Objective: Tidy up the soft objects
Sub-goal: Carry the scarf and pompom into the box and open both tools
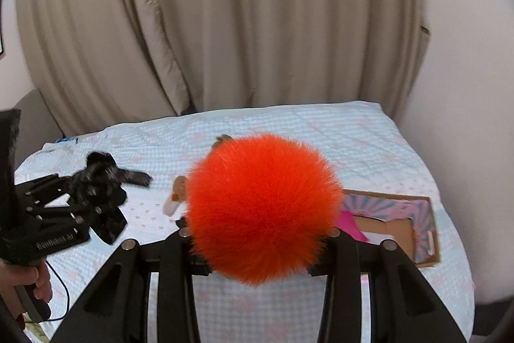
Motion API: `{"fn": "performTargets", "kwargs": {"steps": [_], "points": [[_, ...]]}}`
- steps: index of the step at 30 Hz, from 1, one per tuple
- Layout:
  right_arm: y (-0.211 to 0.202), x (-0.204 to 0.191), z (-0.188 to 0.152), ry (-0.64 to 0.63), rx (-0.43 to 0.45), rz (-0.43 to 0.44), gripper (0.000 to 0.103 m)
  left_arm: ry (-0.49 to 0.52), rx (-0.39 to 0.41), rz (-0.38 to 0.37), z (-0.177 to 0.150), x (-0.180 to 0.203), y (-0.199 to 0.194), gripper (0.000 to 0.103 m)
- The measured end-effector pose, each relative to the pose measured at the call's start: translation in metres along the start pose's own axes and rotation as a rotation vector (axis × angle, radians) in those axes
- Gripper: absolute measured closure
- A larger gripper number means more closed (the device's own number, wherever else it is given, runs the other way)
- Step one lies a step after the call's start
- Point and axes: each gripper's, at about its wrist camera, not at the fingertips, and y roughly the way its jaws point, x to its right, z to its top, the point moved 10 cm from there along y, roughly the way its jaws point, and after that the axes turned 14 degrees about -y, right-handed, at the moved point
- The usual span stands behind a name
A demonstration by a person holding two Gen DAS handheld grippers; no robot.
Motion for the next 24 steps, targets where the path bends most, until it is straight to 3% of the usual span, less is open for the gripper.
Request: {"fn": "performTargets", "kwargs": {"steps": [5, 11, 18, 24], "points": [[-0.029, 0.055, -0.017, 0.050, -0.015, -0.010, 0.067, 0.001, 0.014, 0.007, 0.003, 0.067, -0.007, 0.051], [-0.040, 0.131, -0.039, 0.074, -0.042, -0.030, 0.067, 0.021, 0.003, 0.002, -0.003, 0.151, 0.024, 0.051], [-0.009, 0.209, -0.071, 0.079, -0.096, -0.026, 0.067, -0.008, -0.087, 0.025, -0.024, 0.220, 0.103, 0.051], [0.041, 0.252, -0.103, 0.086, -0.160, 0.001, 0.067, -0.035, -0.190, 0.075, -0.044, 0.242, 0.185, 0.051]]}}
